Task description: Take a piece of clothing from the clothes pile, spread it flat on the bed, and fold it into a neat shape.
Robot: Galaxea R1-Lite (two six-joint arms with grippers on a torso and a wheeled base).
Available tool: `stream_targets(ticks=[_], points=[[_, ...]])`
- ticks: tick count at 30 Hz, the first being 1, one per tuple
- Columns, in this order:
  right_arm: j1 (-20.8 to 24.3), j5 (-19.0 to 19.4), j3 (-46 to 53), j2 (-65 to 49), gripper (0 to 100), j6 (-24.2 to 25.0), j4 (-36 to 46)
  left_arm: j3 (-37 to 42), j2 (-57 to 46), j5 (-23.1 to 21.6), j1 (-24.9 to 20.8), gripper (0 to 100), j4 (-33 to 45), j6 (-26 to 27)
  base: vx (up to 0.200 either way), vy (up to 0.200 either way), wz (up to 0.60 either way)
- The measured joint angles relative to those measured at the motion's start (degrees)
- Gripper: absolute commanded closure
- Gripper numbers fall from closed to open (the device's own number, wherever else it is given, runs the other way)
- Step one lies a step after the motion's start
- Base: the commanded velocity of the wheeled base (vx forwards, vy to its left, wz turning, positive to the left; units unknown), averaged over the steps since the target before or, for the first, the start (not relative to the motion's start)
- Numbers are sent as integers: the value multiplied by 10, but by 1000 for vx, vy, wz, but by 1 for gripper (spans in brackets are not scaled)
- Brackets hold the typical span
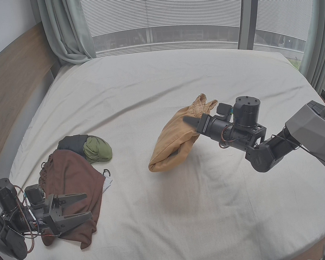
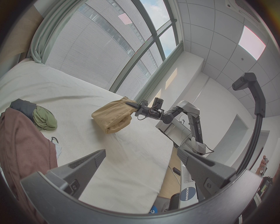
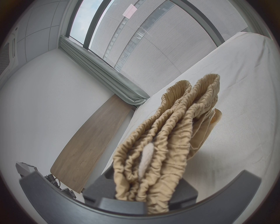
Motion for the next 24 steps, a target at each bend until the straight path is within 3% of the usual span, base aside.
stream_targets(ticks=[18,24], points=[[10,0,-133,59,100,-5,75,0,0,-4,1,0,0,0,0,0,0],[2,6,-155,105,100,-38,79,1,0,-5,1,0,0,1,0,0,0]])
